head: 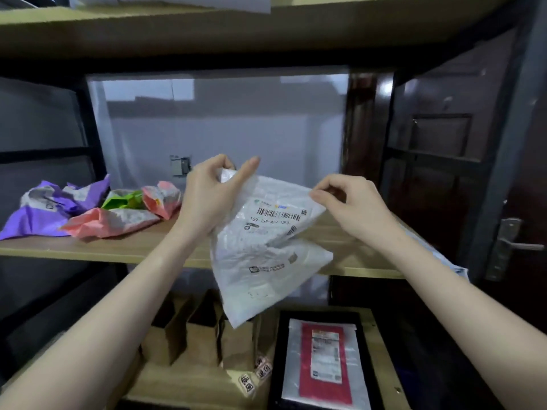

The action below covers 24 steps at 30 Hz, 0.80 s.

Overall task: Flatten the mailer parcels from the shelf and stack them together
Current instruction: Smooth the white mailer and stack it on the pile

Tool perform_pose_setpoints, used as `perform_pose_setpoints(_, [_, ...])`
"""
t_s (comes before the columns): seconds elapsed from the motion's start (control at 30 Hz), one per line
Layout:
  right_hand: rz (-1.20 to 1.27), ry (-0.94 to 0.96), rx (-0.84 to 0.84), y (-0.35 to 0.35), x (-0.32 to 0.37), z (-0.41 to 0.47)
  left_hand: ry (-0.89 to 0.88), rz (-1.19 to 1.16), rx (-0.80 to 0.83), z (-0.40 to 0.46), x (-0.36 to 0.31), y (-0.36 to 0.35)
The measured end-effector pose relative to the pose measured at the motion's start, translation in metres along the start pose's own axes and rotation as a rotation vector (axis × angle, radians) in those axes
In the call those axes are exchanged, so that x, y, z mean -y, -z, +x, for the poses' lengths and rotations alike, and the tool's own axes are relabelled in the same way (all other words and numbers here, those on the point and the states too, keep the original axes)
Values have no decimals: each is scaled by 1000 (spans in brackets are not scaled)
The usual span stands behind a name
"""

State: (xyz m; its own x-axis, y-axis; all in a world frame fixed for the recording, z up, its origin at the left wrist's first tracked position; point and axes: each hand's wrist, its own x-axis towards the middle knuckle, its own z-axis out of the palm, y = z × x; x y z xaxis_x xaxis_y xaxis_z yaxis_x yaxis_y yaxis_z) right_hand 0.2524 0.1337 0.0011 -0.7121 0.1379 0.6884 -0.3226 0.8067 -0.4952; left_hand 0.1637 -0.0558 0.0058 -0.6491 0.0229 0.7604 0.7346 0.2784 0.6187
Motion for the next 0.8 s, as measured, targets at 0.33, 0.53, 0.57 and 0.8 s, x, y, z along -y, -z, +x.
perform_pose_setpoints(0.33, [44, -163, -69, 29, -11, -32, 284, -161, 331, -25, -11, 4])
perform_pose_setpoints(0.53, [148, -344, -145, 16, -22, -29, 154, -25, 179, -34, 9, 2])
perform_pose_setpoints(0.57, [184, -377, -123, 11, -23, -29, 128, 19, 187, -34, 13, 1])
perform_pose_setpoints(0.8, [422, -554, 36, -34, -38, -27, 92, 314, 463, -50, 44, -25])
